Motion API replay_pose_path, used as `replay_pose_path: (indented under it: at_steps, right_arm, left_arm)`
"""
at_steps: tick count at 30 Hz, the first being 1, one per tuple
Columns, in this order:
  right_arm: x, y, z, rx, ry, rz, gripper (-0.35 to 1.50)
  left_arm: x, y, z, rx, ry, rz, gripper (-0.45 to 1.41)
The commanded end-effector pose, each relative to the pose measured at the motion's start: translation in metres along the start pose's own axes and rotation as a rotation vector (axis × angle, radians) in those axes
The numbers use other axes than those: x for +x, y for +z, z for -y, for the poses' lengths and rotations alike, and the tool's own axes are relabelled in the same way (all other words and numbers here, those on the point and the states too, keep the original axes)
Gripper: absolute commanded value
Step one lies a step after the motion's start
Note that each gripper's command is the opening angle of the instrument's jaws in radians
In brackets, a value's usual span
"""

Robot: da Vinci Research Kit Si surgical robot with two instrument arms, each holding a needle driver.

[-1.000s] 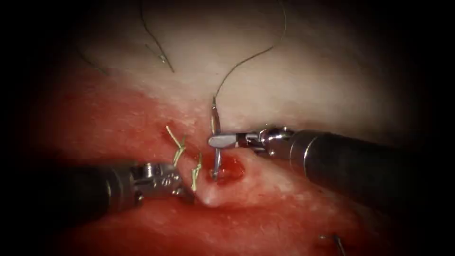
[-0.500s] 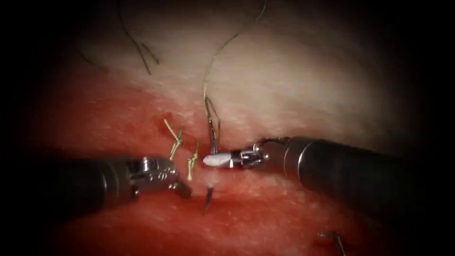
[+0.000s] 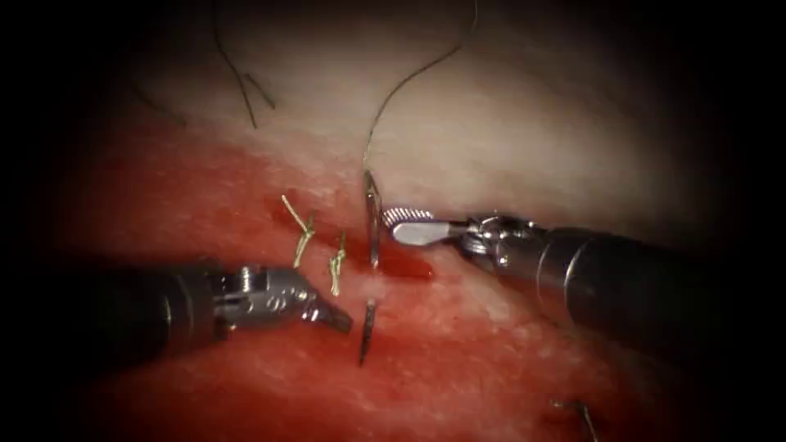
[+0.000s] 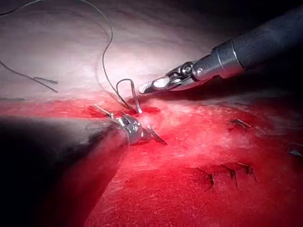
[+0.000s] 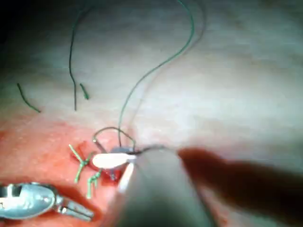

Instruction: Wound Closure

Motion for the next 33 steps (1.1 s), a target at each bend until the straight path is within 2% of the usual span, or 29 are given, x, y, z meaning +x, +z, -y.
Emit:
replay_pose_path:
  at_steps: [1, 2, 4, 5, 6, 16, 21, 28, 30, 31, 32, 33]
  right_arm:
    - [0.0012, -0.0006, -0.0001, 0.005, -0.098, 0.009, 1.3]
    - [0.0014, -0.0008, 0.0, 0.005, -0.12, 0.01, 1.3]
    - [0.0018, -0.0012, 0.0002, 0.005, -0.183, 0.015, 1.3]
    - [0.0019, -0.0014, 0.0002, 0.006, -0.205, 0.016, 1.3]
    - [0.0022, -0.0018, 0.0003, 0.002, -0.252, 0.026, 1.3]
    - [0.0023, -0.0019, -0.0005, -0.008, -0.283, 0.037, 1.28]
    - [0.0023, -0.0021, -0.0011, -0.009, -0.289, 0.037, 1.25]
    - [0.0023, -0.0021, -0.0017, -0.015, -0.295, 0.036, 1.23]
    - [0.0022, -0.0021, -0.0017, -0.016, -0.296, 0.036, 1.23]
    - [0.0022, -0.0021, -0.0017, -0.016, -0.296, 0.035, 1.23]
    - [0.0022, -0.0021, -0.0017, -0.016, -0.296, 0.035, 1.23]
    - [0.0022, -0.0021, -0.0017, -0.016, -0.297, 0.035, 1.23]
  left_arm:
    - [-0.0004, 0.0009, 0.0005, 0.019, 0.079, -0.031, 0.04]
    - [-0.0004, 0.0009, 0.0005, 0.022, 0.102, -0.035, 0.05]
    - [-0.0006, 0.0009, 0.0006, 0.026, 0.145, -0.039, 0.22]
    - [-0.0007, 0.0009, 0.0006, 0.029, 0.163, -0.04, 0.32]
    - [-0.0009, 0.001, 0.0007, 0.039, 0.188, -0.05, 0.51]
    - [-0.0012, 0.0029, -0.0004, 0.024, 0.26, -0.089, 0.51]
    - [-0.0011, 0.0041, -0.0008, 0.064, 0.297, -0.12, 0.41]
    - [-0.0013, 0.0067, -0.0011, 0.218, 0.332, -0.239, 0.29]
    - [-0.0013, 0.007, -0.0008, 0.267, 0.328, -0.259, 0.12]
    - [-0.0013, 0.007, -0.0008, 0.277, 0.326, -0.257, -0.03]
    - [-0.0014, 0.0069, -0.0007, 0.289, 0.324, -0.254, -0.43]
    - [-0.0015, 0.0067, -0.0007, 0.293, 0.322, -0.25, -0.45]
